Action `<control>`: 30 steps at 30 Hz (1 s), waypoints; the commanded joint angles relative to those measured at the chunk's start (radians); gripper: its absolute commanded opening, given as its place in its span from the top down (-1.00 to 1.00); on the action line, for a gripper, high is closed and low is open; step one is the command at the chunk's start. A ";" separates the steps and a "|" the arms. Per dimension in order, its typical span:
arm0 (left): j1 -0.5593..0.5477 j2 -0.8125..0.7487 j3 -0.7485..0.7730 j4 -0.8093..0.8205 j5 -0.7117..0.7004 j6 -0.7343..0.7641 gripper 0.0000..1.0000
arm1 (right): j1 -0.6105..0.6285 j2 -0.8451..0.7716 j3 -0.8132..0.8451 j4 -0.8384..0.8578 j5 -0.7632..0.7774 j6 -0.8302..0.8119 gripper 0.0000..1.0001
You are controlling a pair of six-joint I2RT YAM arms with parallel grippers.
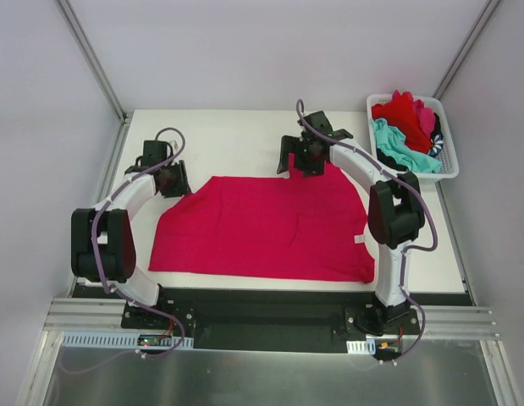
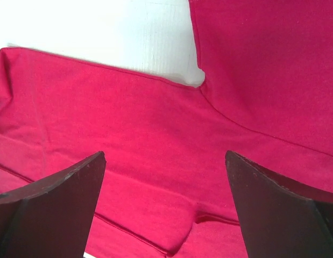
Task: Fold and stack the t-shirts
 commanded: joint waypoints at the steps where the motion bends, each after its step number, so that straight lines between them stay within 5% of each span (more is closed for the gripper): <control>1: 0.016 -0.082 -0.119 0.031 -0.069 -0.002 -0.13 | -0.004 -0.037 -0.015 0.018 -0.018 0.018 -0.96; 3: 0.014 -0.104 -0.134 0.034 -0.061 0.003 -0.45 | -0.002 -0.035 -0.017 0.018 -0.018 0.018 -0.96; 8: 0.036 -0.107 -0.046 0.034 -0.041 0.021 -0.74 | 0.004 -0.029 -0.014 0.017 -0.023 0.024 -0.96; 17: 0.040 0.095 0.173 -0.040 0.141 -0.071 -0.68 | 0.013 -0.054 -0.048 0.015 0.011 0.029 -0.97; 23: 0.034 0.065 0.017 -0.125 0.057 -0.250 -0.63 | 0.013 -0.069 -0.067 0.012 0.025 0.023 -0.98; 26: 0.040 0.068 -0.018 -0.121 -0.004 -0.275 -0.46 | 0.014 -0.058 -0.068 0.009 0.006 0.026 -0.98; 30: 0.043 0.092 -0.028 -0.081 0.088 -0.295 -0.14 | 0.017 -0.054 -0.071 0.003 0.008 0.018 -0.97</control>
